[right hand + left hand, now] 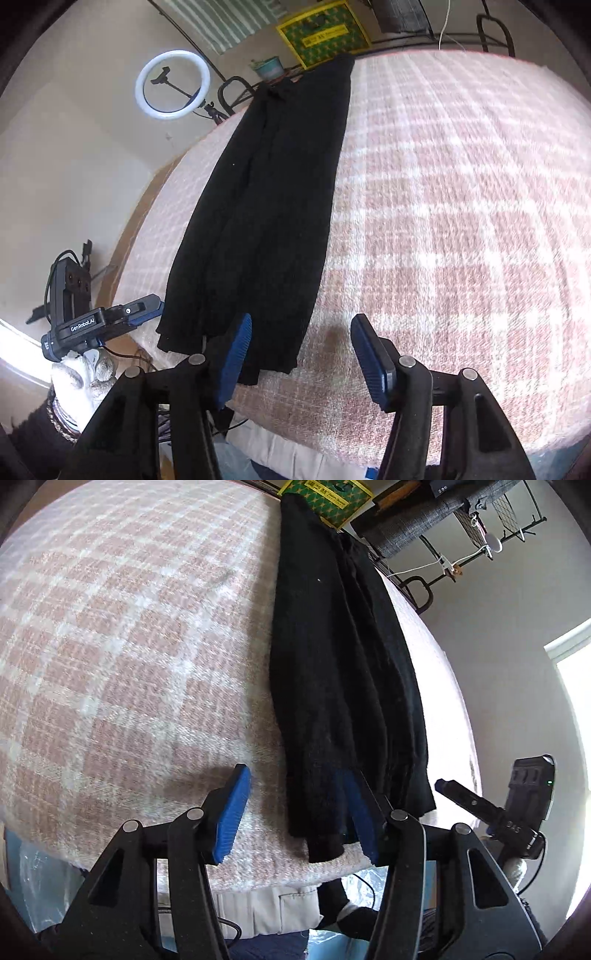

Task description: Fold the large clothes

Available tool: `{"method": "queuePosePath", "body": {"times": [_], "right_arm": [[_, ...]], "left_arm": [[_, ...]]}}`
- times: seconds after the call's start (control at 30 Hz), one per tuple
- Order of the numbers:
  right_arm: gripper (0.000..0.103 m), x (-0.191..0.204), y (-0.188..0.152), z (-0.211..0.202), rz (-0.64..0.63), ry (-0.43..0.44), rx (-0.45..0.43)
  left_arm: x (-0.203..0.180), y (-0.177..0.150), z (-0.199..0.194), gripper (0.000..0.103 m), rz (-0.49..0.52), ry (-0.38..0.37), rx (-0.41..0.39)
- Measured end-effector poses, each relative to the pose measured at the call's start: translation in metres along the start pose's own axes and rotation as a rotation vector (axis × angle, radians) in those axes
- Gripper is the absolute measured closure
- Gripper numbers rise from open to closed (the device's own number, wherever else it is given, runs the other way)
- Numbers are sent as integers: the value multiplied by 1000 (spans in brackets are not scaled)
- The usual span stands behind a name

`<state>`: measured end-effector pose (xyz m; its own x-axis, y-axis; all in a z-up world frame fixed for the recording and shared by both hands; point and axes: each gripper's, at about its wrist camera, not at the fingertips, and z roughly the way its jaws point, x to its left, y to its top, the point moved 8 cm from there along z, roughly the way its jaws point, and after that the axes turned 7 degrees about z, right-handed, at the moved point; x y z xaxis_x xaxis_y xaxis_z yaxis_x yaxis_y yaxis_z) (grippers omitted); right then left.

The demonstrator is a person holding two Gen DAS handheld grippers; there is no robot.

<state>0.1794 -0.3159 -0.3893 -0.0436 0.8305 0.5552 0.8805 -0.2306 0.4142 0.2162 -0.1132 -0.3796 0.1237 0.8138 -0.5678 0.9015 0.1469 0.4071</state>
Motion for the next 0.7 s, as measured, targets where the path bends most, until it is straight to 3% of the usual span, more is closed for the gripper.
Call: {"method": "queuePosePath", "body": {"times": [0.17, 0.23, 0.3, 0.43, 0.7], "right_arm": [[58, 7, -12, 11, 31, 182, 77], [59, 13, -16, 19, 41, 235, 101], [65, 18, -20, 27, 41, 261, 124], [89, 28, -20, 35, 51, 279, 152], [92, 58, 5, 28, 86, 308, 111]], "left_arm": [[-5, -7, 2, 57, -54, -84, 19], [-2, -12, 9, 80, -118, -144, 66], [1, -14, 10, 86, -128, -143, 58], [-7, -13, 10, 92, -85, -129, 61], [-25, 10, -10, 93, -139, -175, 34]]}}
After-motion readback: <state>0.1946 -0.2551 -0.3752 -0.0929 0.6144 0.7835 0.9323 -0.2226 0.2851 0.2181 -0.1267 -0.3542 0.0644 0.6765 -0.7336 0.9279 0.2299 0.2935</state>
